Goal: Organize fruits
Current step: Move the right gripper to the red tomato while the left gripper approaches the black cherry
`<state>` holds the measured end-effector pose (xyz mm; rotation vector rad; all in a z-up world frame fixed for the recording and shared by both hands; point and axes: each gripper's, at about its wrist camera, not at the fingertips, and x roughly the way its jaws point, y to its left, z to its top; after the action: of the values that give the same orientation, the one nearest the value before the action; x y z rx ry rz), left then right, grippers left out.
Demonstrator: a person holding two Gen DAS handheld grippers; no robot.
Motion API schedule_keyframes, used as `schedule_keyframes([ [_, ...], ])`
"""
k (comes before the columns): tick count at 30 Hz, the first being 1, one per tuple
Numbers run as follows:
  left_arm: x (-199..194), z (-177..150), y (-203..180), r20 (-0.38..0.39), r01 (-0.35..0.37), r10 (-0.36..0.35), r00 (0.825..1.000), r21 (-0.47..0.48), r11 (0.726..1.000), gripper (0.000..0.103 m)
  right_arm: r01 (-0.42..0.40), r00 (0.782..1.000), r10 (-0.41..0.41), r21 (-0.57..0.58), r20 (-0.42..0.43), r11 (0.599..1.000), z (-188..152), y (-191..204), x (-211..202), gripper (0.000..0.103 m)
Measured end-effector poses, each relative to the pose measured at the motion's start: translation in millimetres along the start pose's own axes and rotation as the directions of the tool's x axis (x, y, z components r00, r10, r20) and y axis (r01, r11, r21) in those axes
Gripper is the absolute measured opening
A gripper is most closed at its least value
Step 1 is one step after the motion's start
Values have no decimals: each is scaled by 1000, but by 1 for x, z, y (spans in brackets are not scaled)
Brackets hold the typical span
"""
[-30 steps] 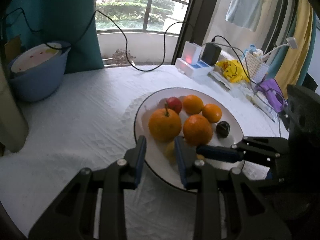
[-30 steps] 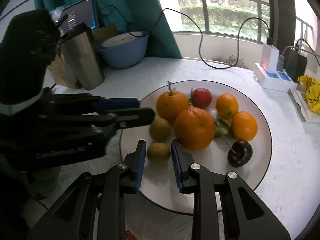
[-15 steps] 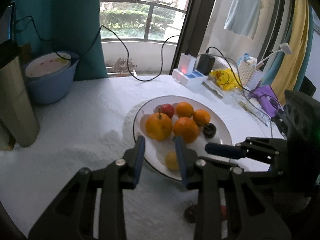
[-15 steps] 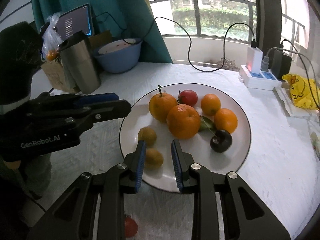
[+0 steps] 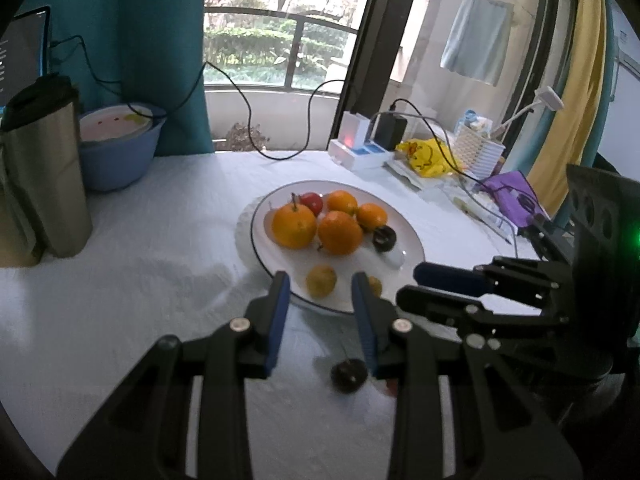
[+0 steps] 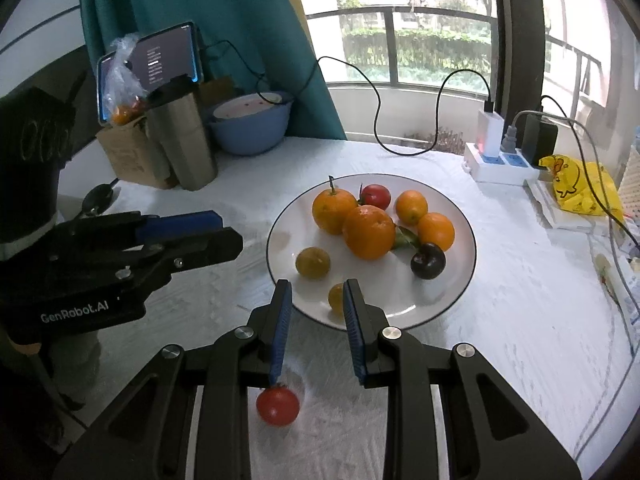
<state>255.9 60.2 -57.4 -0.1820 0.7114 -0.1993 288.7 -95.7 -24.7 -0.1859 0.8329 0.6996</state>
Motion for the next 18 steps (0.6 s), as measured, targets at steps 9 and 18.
schedule_keyframes([
  [9, -12, -22, -13, -5, 9, -9, 1000, -5, 1000, 34, 12, 1000, -12, 1, 6, 1000, -18, 3, -20, 28],
  [18, -16, -44, -16, -21, 13, -13, 1000, -22, 1000, 34, -1, 1000, 1, 2, -31, 1000, -42, 9, -22, 28],
])
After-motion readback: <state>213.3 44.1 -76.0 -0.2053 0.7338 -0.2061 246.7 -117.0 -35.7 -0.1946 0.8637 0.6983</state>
